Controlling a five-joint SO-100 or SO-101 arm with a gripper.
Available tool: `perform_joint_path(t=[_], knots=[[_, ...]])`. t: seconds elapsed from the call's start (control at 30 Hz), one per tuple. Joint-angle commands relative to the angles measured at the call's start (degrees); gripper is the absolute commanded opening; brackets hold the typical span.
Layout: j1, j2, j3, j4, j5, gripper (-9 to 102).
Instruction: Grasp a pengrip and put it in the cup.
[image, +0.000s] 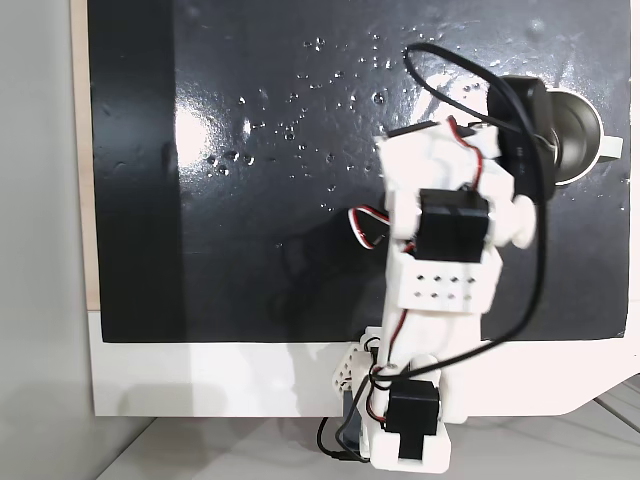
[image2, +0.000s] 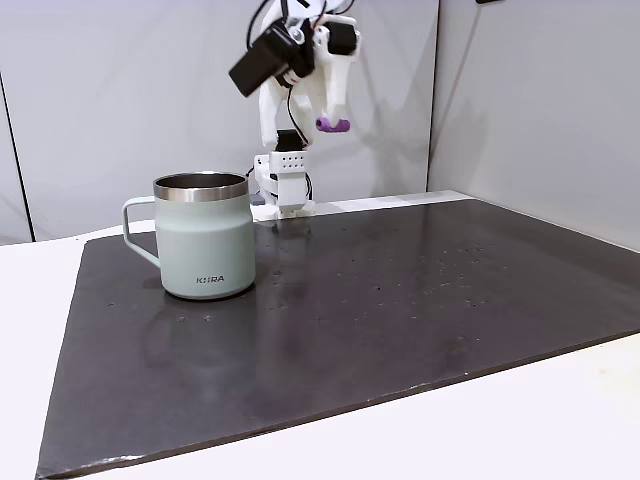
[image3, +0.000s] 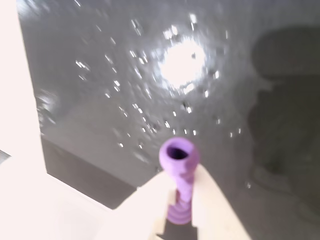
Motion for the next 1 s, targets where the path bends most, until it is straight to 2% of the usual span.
perform_joint_path(t=[0.0, 0.47, 0.7, 0.97], knots=[[7.73, 3.08, -6.15, 0.70, -6.86, 0], [27.16, -10.20, -24.70, 1.41, -25.40, 0], [30.67, -19.51, -32.43, 1.49, -27.95, 0], [29.36, -28.39, -42.19, 4.83, -26.89, 0]])
